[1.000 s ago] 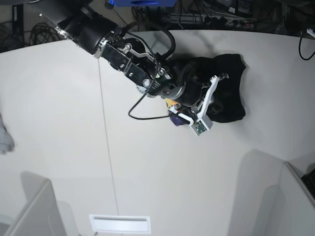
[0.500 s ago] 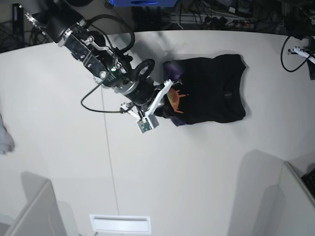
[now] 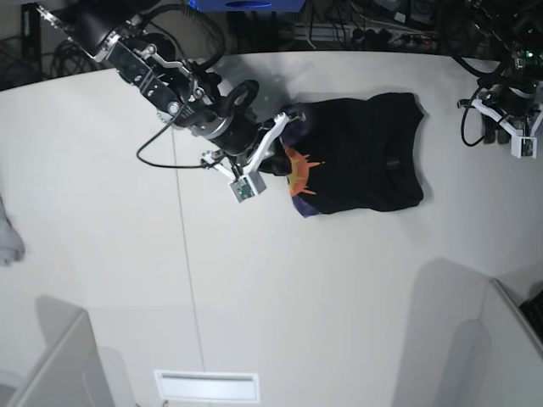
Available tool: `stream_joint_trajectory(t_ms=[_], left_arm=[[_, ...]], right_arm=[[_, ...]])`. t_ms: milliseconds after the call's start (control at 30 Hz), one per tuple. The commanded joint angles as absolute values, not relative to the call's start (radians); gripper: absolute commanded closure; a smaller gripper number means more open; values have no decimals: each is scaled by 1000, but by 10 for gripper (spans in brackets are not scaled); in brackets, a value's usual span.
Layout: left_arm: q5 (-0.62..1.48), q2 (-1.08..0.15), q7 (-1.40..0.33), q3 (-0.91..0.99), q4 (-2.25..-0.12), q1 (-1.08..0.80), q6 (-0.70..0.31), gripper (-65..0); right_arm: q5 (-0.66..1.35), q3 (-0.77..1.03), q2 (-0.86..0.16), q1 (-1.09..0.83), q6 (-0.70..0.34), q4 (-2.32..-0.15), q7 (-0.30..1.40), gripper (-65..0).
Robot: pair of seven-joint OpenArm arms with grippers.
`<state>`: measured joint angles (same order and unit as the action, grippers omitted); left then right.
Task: Fold the T-shirt properly
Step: 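Release the folded end and pull the right gripper back, then grasp the folded bundle edge with the left gripper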
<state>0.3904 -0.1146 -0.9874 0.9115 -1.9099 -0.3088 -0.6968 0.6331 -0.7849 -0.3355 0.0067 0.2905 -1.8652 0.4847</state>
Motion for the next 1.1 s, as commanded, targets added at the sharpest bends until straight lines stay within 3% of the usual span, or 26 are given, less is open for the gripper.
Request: stream_joint_trajectory(t_ms=[0, 100, 167, 467, 1067], left_arm=[[435, -128, -978, 905, -1925, -303, -698, -295], [561, -128, -1000, 865, -1896, -298, -698, -508], [619, -130, -1000, 825, -1854, -286, -698, -579], [740, -127, -1000, 694, -1630, -219, -698, -586], [759, -114, -992, 483, -1500, -134, -677, -586]], right_arm=[[638, -782, -341, 10, 283, -1882, 464, 0], [638, -782, -349, 7, 283, -1882, 464, 0], [638, -782, -352, 1, 283, -1880, 464, 0], [638, -782, -352, -25, 283, -1867, 466, 0], [638, -780, -352, -56, 283, -1857, 461, 0]])
